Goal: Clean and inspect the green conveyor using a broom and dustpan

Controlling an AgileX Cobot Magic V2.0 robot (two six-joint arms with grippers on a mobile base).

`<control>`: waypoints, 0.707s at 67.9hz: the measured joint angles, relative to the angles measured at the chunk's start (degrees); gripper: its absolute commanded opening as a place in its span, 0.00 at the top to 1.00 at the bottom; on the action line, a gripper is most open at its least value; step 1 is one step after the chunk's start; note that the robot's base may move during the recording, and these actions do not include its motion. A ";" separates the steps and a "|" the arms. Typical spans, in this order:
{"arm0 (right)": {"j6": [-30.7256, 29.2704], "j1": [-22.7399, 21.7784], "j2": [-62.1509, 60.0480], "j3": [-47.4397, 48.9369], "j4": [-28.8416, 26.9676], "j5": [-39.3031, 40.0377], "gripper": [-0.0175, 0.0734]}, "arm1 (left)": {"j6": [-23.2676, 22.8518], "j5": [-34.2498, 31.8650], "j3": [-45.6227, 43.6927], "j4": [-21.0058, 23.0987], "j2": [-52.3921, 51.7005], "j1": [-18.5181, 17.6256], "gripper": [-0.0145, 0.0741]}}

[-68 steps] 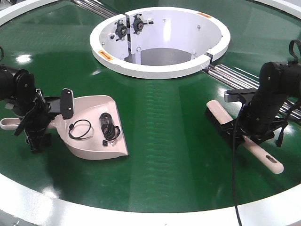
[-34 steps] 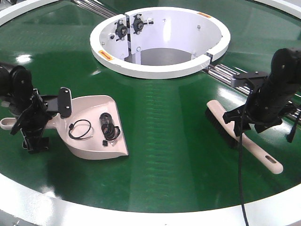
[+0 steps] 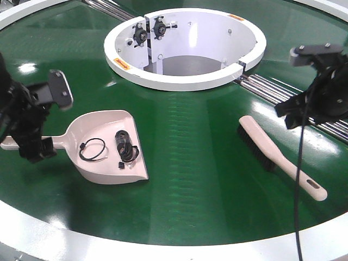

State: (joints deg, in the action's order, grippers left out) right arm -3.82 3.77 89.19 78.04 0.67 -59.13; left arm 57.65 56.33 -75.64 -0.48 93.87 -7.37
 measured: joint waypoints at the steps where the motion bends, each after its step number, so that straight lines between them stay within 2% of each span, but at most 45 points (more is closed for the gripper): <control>1: 0.00 0.00 -0.63 -0.08 -0.06 0.15 0.34 | -0.83 -0.01 0.00 0.48 -0.68 0.00 0.18; 15: 0.00 0.00 -13.19 -7.17 -2.39 8.45 0.34 | -12.97 0.00 0.00 4.91 -11.49 0.00 0.18; 32: -0.48 0.00 -32.66 -25.35 -4.30 22.78 0.34 | -25.51 -0.37 0.56 11.38 -21.20 0.00 0.18; 43: -1.54 0.00 -44.86 -36.11 -5.48 30.66 0.34 | -29.80 -3.59 7.46 12.43 -29.23 0.00 0.18; 48: -2.49 0.00 -51.77 -41.44 -5.63 33.93 0.34 | -30.36 -8.98 14.22 12.79 -35.11 0.00 0.18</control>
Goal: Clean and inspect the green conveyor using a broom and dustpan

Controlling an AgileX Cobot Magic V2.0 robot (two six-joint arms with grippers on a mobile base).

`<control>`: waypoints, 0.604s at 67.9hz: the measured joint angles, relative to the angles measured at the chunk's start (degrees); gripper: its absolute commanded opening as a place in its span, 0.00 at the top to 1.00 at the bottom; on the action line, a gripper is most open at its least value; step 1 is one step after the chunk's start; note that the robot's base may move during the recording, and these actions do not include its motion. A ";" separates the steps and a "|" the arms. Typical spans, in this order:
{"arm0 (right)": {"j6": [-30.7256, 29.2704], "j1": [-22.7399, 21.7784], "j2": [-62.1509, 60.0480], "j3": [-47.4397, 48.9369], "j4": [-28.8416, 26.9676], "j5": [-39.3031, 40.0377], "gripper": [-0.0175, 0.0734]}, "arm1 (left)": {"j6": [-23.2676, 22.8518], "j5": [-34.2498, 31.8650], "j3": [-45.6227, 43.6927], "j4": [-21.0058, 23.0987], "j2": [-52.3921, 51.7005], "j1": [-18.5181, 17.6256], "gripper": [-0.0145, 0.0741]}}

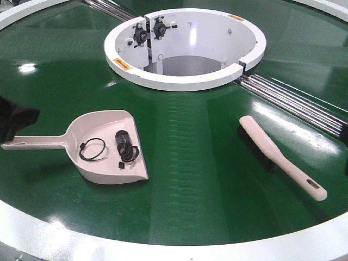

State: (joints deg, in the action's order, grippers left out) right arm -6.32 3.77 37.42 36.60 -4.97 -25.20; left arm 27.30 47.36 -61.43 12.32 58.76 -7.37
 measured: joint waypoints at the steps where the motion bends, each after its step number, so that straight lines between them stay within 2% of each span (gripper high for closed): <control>1: -0.11 0.00 -0.97 -0.61 0.00 0.35 0.34 | -0.18 -0.93 1.61 0.07 -0.93 0.00 0.18; 18: -1.00 0.00 -16.52 -9.61 -1.73 3.21 0.39 | -2.33 -20.27 24.01 0.49 -23.40 0.00 0.18; 30: -1.02 0.00 -24.85 -16.06 -2.77 6.89 0.43 | -2.44 -24.23 37.32 1.80 -41.70 0.00 0.18; 41: -1.14 0.00 -27.94 -20.12 -3.43 11.46 0.43 | -2.49 -30.12 43.60 3.01 -54.52 0.00 0.18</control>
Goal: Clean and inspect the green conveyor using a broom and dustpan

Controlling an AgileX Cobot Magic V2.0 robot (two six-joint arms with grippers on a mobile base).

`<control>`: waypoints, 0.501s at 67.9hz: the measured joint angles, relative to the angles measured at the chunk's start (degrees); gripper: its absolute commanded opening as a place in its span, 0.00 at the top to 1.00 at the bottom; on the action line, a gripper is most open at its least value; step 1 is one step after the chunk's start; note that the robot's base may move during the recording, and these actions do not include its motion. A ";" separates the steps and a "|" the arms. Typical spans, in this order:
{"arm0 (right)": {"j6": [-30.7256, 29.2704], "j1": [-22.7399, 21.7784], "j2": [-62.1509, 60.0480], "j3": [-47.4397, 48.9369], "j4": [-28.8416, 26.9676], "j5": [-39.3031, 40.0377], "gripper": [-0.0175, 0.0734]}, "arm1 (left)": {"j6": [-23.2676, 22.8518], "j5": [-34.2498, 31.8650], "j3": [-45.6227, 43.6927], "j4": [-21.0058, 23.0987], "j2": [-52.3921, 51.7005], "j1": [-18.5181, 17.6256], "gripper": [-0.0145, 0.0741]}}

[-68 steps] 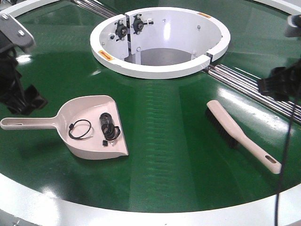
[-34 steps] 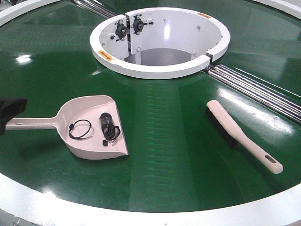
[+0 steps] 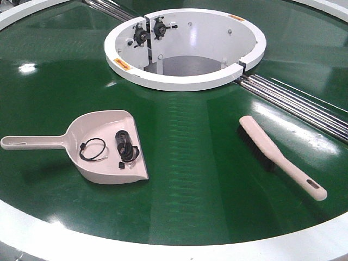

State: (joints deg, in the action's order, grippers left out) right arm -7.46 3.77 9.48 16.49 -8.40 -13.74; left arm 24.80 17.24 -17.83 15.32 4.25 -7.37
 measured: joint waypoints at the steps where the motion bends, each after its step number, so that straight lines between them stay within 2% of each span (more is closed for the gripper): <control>1: 0.00 0.00 0.00 -0.36 0.00 0.26 0.43 | 0.00 -0.10 0.84 0.07 -0.54 0.00 0.18; 6: 0.00 0.00 0.24 -1.70 0.00 0.53 0.46 | 0.00 -0.22 3.10 0.11 -2.30 0.00 0.19; 12: -0.07 0.00 0.55 -2.83 0.00 0.47 0.56 | 0.00 -0.17 4.16 0.11 -2.42 0.00 0.29; 16: -0.65 0.00 0.75 -3.04 0.05 0.59 0.67 | 0.00 -0.69 4.16 0.11 -2.42 0.00 0.46; 20: -1.66 0.00 0.80 -3.04 0.19 0.89 0.81 | 0.00 -0.98 4.16 0.11 -2.42 0.00 0.68; 24: -2.10 0.00 0.80 -3.04 0.18 1.32 0.82 | 0.00 -0.93 4.16 0.11 -2.42 0.00 0.85; 34: -2.51 0.00 0.80 -3.04 0.18 3.08 0.82 | 0.00 -1.59 4.16 0.11 -2.42 0.00 0.84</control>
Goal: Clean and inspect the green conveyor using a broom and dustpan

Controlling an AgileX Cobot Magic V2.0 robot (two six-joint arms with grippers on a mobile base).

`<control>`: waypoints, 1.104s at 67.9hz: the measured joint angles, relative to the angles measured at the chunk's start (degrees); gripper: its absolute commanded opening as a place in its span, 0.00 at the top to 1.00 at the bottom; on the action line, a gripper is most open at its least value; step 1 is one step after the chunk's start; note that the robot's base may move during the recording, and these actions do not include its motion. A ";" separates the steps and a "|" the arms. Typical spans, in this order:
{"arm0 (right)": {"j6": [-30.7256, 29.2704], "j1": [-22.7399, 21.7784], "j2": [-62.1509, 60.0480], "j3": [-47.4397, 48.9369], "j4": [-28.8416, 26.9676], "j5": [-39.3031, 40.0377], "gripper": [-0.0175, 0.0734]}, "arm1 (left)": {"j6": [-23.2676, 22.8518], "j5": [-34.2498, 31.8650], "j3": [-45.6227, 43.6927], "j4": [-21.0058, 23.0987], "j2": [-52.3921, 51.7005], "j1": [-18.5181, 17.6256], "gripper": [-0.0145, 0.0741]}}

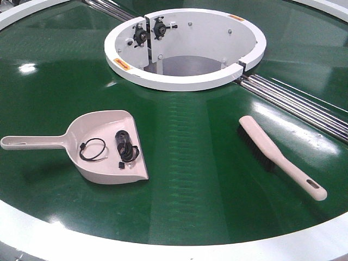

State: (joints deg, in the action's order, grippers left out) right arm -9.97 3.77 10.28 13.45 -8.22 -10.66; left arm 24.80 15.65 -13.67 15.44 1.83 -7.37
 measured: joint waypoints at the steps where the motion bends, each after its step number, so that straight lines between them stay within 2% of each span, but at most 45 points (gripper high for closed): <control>1: -0.03 0.00 0.00 0.00 0.00 0.18 0.82 | 0.00 -0.44 0.00 0.00 0.00 0.00 0.84; 11: -0.07 0.00 0.00 0.00 -0.17 0.73 0.82 | 0.00 -3.72 0.00 0.06 0.00 0.00 0.85; 46: -0.10 0.00 0.00 0.00 -0.17 0.73 0.82 | 0.00 -3.87 0.14 0.11 0.00 0.00 0.85; 52: -0.10 0.00 0.00 0.00 -0.17 0.73 0.82 | -0.35 -6.14 3.20 -1.61 -0.31 0.00 0.85; 58: -0.10 0.00 0.00 0.00 -0.17 0.73 0.82 | -4.06 -8.88 8.73 -5.08 -1.67 0.00 0.85; 65: -0.15 0.00 0.00 0.00 -0.17 0.73 0.82 | -12.34 -11.56 14.40 -10.51 -2.41 0.00 0.85; 71: -0.15 0.00 0.00 0.00 -0.17 0.73 0.82 | -17.33 -12.48 15.11 -12.18 -2.49 0.00 0.85; 75: -0.15 0.00 0.00 0.00 -0.17 0.73 0.82 | -18.69 -12.39 15.27 -12.41 -2.49 0.00 0.85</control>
State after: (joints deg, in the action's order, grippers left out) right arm -10.11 3.77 10.28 13.45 -8.39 -9.93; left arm 6.11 3.26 1.60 3.03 -0.66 -7.37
